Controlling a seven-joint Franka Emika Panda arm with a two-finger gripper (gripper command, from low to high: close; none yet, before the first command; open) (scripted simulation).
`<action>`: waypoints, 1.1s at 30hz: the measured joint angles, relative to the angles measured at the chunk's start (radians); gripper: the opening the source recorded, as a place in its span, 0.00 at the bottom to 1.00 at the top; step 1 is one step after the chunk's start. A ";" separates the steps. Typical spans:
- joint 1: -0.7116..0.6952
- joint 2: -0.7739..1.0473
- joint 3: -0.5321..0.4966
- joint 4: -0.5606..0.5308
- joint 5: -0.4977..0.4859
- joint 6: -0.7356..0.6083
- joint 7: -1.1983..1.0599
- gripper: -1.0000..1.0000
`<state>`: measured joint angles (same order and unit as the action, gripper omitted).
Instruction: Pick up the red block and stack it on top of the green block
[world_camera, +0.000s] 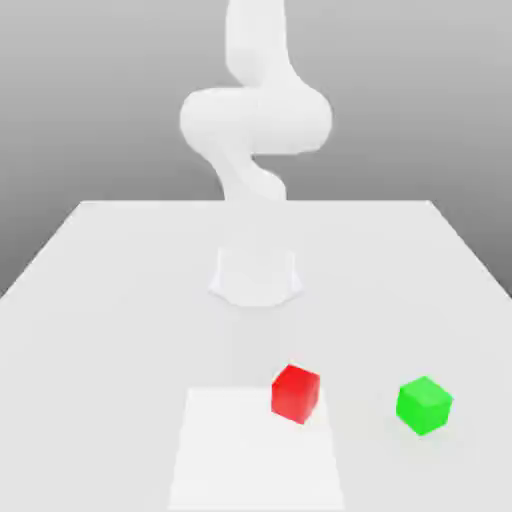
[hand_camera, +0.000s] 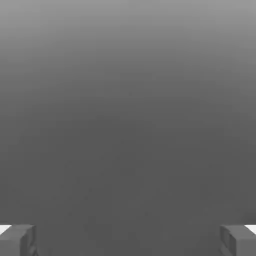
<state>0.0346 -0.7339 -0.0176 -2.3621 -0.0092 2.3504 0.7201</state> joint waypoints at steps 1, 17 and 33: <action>0.017 0.033 -0.009 -0.030 -0.004 0.024 -0.039 0.50; 0.244 0.606 -0.121 -0.505 -0.025 0.441 -0.729 0.50; 0.198 0.899 -0.033 -0.505 0.087 0.679 -0.866 0.00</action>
<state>0.2323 0.1646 -0.0508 -2.8667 0.0777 3.0293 -0.1455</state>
